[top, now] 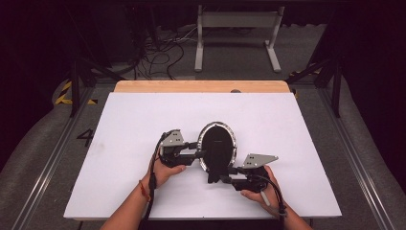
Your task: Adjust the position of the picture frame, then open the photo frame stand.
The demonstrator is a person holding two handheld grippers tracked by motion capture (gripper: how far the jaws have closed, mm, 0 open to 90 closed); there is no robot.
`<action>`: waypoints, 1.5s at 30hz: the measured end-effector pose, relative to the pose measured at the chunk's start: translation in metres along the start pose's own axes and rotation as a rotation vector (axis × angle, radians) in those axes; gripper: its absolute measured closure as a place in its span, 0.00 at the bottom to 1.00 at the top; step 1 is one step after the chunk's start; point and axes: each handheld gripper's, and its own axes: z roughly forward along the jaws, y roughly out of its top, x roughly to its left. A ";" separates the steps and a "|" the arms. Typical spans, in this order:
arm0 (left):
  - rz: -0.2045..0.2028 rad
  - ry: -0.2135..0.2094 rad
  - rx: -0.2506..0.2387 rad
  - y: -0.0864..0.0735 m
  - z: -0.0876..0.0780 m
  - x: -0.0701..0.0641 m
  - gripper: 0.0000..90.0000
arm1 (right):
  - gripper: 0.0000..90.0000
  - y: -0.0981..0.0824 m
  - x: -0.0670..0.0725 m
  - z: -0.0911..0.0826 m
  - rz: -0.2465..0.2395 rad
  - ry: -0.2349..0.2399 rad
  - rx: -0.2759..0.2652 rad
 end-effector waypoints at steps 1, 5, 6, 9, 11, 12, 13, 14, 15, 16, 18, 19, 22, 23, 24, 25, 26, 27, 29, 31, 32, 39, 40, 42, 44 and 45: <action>0.000 0.004 -0.002 0.000 0.000 -0.001 0.67 | 0.68 0.000 0.000 0.000 0.002 -0.002 0.001; 0.015 0.011 -0.007 0.000 -0.001 -0.004 0.67 | 0.69 -0.001 0.000 0.001 0.014 -0.011 0.003; 0.033 0.016 -0.007 0.001 -0.002 -0.006 0.67 | 0.69 0.000 -0.001 0.001 0.025 -0.014 -0.008; 0.047 0.022 -0.006 0.002 -0.003 -0.008 0.67 | 0.71 0.002 -0.003 -0.002 0.055 0.000 -0.038; 0.063 0.026 -0.009 0.003 -0.003 -0.010 0.67 | 0.71 0.003 -0.004 -0.002 0.070 0.011 -0.043; 0.062 0.026 -0.014 0.002 -0.004 -0.011 0.68 | 0.71 0.004 -0.004 -0.001 0.066 0.006 -0.038; 0.064 0.029 -0.010 0.002 -0.004 -0.012 0.68 | 0.71 0.004 -0.004 -0.001 0.066 0.004 -0.037; 0.074 0.033 -0.010 0.002 -0.005 -0.013 0.68 | 0.71 0.004 -0.004 0.000 0.070 0.009 -0.039; 0.084 0.037 -0.005 0.002 -0.006 -0.015 0.68 | 0.70 0.004 -0.003 0.000 0.073 0.011 -0.039; 0.098 0.043 -0.006 0.003 -0.007 -0.017 0.68 | 0.70 0.004 -0.002 0.001 0.075 0.011 -0.037; 0.119 0.056 -0.004 0.003 -0.008 -0.021 0.68 | 0.70 0.004 -0.002 0.003 0.080 0.013 -0.034; 0.125 0.061 -0.003 0.004 -0.009 -0.022 0.68 | 0.71 0.004 -0.002 0.003 0.088 0.019 -0.036; 0.140 0.063 0.001 0.004 -0.010 -0.025 0.69 | 0.73 0.002 -0.003 0.003 0.096 0.027 -0.038; 0.144 0.068 0.001 0.005 -0.011 -0.027 0.69 | 0.74 0.002 -0.003 0.003 0.097 0.027 -0.038; 0.145 0.069 -0.001 0.005 -0.011 -0.028 0.70 | 0.75 0.002 -0.003 0.003 0.097 0.027 -0.037; 0.144 0.073 0.000 0.004 -0.011 -0.029 0.70 | 0.76 0.002 -0.003 0.002 0.101 0.027 -0.037; 0.145 0.076 -0.001 0.004 -0.012 -0.030 0.70 | 0.77 0.002 -0.003 0.002 0.105 0.028 -0.037; 0.143 0.074 -0.003 0.004 -0.012 -0.030 0.70 | 0.77 0.002 -0.003 0.002 0.106 0.026 -0.037; 0.151 0.080 0.001 0.004 -0.012 -0.032 0.70 | 0.78 0.002 -0.003 0.002 0.106 0.026 -0.037; 0.158 0.082 0.004 0.004 -0.013 -0.032 0.70 | 0.79 0.001 -0.003 0.002 0.107 0.030 -0.037; 0.157 0.085 0.008 0.004 -0.012 -0.032 0.70 | 0.79 0.001 -0.003 0.002 0.106 0.029 -0.036; 0.167 0.079 0.068 -0.002 -0.002 -0.029 0.61 | 0.79 0.001 -0.003 0.001 0.111 0.038 -0.037; 0.160 0.071 0.067 -0.002 -0.001 -0.028 0.62 | 0.79 0.001 -0.003 0.001 0.112 0.040 -0.036; 0.148 0.045 0.071 -0.003 0.001 -0.026 0.63 | 0.79 0.001 -0.003 0.001 0.111 0.041 -0.033; 0.140 0.025 0.076 -0.004 0.003 -0.025 0.61 | 0.80 0.001 -0.003 0.001 0.109 0.041 -0.033; 0.138 0.024 0.083 -0.004 0.005 -0.025 0.56 | 0.80 0.001 -0.003 0.001 0.106 0.040 -0.033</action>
